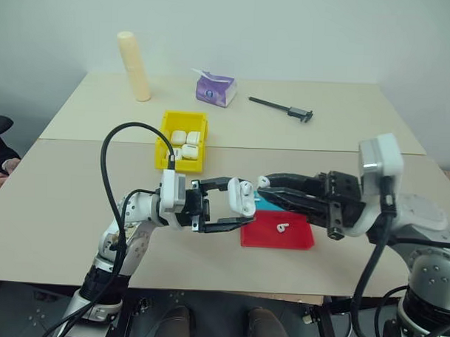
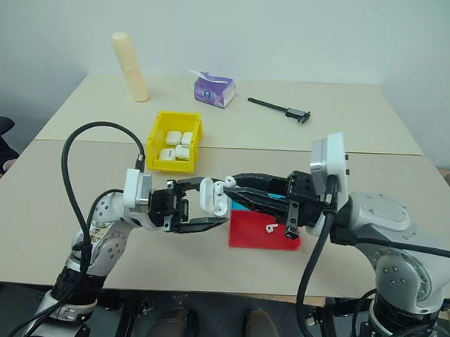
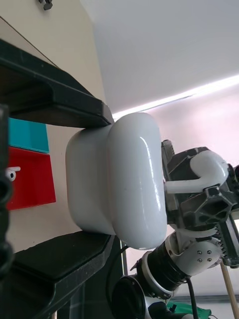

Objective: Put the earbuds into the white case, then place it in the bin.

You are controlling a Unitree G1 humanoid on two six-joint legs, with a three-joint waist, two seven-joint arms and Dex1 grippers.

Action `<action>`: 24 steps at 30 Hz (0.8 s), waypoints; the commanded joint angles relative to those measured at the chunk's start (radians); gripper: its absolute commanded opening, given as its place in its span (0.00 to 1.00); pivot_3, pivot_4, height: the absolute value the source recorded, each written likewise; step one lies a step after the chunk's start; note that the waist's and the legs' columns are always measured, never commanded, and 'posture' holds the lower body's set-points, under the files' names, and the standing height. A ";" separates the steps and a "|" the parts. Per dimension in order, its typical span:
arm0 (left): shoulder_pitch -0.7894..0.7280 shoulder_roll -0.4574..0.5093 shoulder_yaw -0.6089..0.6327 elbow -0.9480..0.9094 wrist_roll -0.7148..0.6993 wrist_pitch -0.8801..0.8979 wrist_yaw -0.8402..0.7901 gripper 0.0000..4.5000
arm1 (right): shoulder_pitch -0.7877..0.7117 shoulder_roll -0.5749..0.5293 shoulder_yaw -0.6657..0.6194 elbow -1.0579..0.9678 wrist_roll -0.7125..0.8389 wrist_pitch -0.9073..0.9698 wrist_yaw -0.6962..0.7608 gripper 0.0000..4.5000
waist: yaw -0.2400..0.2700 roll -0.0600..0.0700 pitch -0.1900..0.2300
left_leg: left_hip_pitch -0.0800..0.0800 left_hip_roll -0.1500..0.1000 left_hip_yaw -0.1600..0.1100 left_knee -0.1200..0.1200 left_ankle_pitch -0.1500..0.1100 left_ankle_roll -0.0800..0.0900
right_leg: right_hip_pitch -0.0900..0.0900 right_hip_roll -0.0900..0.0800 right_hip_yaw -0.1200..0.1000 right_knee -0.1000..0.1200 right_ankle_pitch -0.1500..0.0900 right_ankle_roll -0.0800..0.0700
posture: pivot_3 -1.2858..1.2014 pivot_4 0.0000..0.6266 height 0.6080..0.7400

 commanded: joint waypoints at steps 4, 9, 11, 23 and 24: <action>0.005 0.001 0.016 -0.034 0.007 -0.019 0.015 0.62 | 0.027 -0.048 0.066 -0.013 0.001 -0.077 0.004 0.24 | 0.000 0.000 0.000 | 0.000 0.000 0.000 0.000 0.000 0.000 | 0.000 0.000 0.000 0.000 0.000 0.000 | 0.52 0.24 1.00; 0.018 -0.003 0.016 -0.045 0.014 -0.021 0.030 0.62 | 0.032 -0.054 0.113 0.008 -0.015 -0.114 -0.008 0.24 | 0.000 0.000 0.000 | 0.000 0.000 0.000 0.000 0.000 0.000 | 0.000 0.000 0.000 0.000 0.000 0.000 | 0.52 0.24 1.00; 0.024 -0.003 0.014 -0.053 0.015 -0.022 0.035 0.62 | 0.031 -0.057 0.132 0.014 -0.025 -0.127 -0.008 0.24 | 0.000 0.000 0.000 | 0.000 0.000 -0.001 0.000 0.000 0.000 | 0.000 0.000 0.000 0.000 0.000 0.000 | 0.52 0.24 1.00; 0.027 0.000 0.018 -0.058 0.023 -0.032 0.047 0.62 | 0.055 -0.088 0.169 0.046 -0.047 -0.209 0.038 0.28 | 0.001 0.000 0.000 | 0.000 0.000 -0.001 0.000 0.000 0.000 | 0.000 0.000 0.000 -0.001 0.000 0.000 | 0.52 0.24 1.00; 0.027 0.001 0.019 -0.057 0.022 -0.033 0.046 0.62 | 0.055 -0.091 0.170 0.043 -0.050 -0.212 0.032 0.34 | 0.001 0.000 0.000 | 0.000 0.000 -0.001 0.000 0.000 0.000 | 0.000 0.000 0.000 -0.001 0.000 0.000 | 0.52 0.24 1.00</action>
